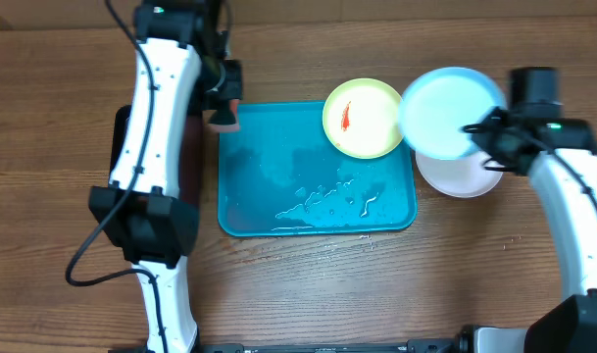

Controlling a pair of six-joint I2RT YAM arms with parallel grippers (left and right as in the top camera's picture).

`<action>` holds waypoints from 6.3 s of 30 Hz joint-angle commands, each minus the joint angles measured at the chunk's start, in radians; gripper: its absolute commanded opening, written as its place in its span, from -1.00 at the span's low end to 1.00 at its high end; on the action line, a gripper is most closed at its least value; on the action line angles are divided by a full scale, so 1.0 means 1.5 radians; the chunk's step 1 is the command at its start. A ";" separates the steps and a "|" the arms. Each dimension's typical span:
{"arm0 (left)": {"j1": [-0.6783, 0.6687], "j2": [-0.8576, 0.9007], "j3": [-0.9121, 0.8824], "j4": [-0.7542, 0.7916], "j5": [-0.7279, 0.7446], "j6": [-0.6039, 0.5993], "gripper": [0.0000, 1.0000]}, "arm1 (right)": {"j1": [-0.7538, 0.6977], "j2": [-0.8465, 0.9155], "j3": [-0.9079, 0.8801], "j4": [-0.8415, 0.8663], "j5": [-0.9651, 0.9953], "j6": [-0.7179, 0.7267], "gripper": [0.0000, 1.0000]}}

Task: Clean dirty plates on tray and stack at the side
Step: 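Lower the light-blue plate onto the white plate and release, then move the right gripper to the yellow-green plate and drag it left, then hold the yellow-green plate rim and bring the sponge over it, then scrub the yellow-green plate with the sponge in the left gripper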

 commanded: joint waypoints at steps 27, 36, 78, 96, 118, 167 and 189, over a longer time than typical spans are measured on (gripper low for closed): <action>-0.087 -0.009 0.008 0.027 -0.115 -0.083 -0.91 | -0.134 0.184 -0.017 -0.012 -0.180 -0.157 -0.19; -0.086 -0.009 0.008 0.026 -0.113 -0.083 -0.92 | -0.105 0.184 0.056 -0.031 -0.296 -0.174 -0.13; -0.087 -0.009 0.008 0.027 -0.113 -0.083 -0.91 | 0.222 0.336 0.046 0.146 -0.201 -0.077 -0.91; -0.087 -0.009 0.008 0.027 -0.113 -0.083 -0.92 | 0.328 0.336 0.084 0.078 -0.170 -0.228 0.13; -0.087 -0.008 0.007 0.033 -0.092 -0.091 -0.92 | 0.327 0.376 0.090 0.073 -0.229 -0.192 -0.93; -0.100 -0.006 -0.483 0.417 0.234 0.125 -0.92 | 0.394 0.379 0.089 0.169 -0.228 0.056 -0.93; -0.100 -0.007 -0.450 0.364 -0.149 -0.100 -0.92 | 0.394 0.379 0.089 0.169 -0.220 0.056 -0.93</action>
